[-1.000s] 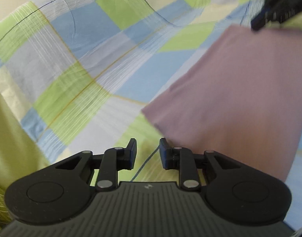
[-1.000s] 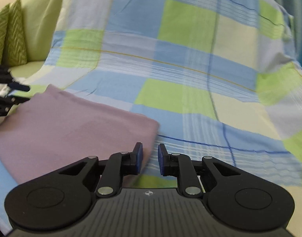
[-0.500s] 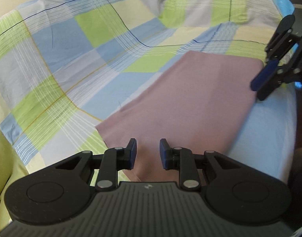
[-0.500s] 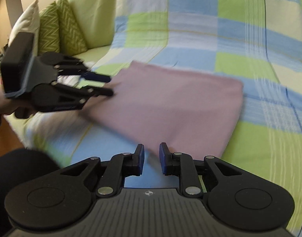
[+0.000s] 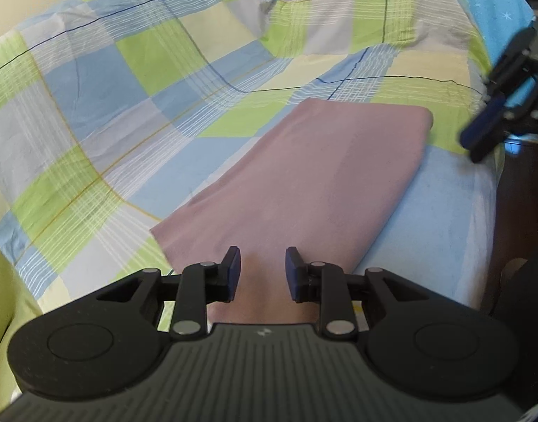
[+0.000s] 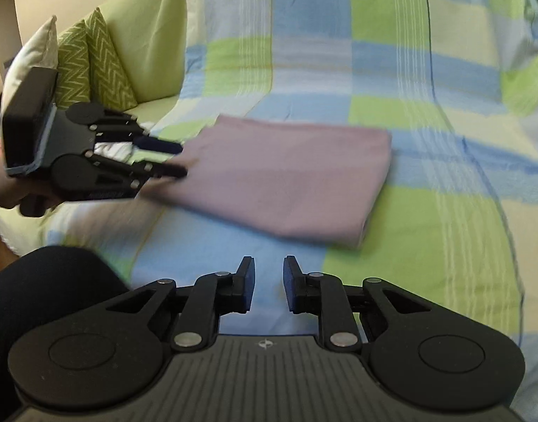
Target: Fold clothes
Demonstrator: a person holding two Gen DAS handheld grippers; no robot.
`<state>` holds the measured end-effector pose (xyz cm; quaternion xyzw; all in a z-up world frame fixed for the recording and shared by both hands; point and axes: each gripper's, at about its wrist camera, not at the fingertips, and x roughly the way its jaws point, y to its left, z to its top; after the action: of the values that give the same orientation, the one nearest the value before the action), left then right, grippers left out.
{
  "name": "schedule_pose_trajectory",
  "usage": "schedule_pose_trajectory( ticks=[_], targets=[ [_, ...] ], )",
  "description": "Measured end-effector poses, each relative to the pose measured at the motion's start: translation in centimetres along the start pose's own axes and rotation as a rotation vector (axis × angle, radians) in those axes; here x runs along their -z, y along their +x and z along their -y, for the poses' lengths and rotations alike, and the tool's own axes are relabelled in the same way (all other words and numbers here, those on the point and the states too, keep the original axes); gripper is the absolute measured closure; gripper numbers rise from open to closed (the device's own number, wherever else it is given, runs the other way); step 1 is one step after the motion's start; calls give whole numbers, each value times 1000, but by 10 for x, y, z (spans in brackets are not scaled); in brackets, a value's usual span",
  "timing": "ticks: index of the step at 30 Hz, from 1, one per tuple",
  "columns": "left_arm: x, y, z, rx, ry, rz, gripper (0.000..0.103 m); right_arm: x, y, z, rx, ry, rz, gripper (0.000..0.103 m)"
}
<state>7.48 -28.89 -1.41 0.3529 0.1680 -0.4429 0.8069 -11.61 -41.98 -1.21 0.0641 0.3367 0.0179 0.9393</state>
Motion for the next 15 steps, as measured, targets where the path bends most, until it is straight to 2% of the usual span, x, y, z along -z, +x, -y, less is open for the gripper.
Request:
schedule_pose_trajectory(
  ticks=[4, 8, 9, 10, 11, 15],
  targets=[
    [0, 6, 6, -2, 31, -2, 79, -19, 16, -8, 27, -90, 33, 81],
    [3, 7, 3, 4, 18, -3, 78, -22, 43, -8, 46, -119, -27, 82],
    [3, 7, 1, 4, 16, -4, 77, -20, 46, -7, 47, -112, -36, 85],
    [4, 7, 0, 5, 11, -3, 77, -18, 44, -5, 42, -95, -45, 99],
    [5, 8, -2, 6, 6, -3, 77, -15, 40, -4, 27, -75, -65, 103],
    [9, 5, -5, 6, -13, 3, 76, 13, 20, -15, 9, -91, -147, 103]
  ],
)
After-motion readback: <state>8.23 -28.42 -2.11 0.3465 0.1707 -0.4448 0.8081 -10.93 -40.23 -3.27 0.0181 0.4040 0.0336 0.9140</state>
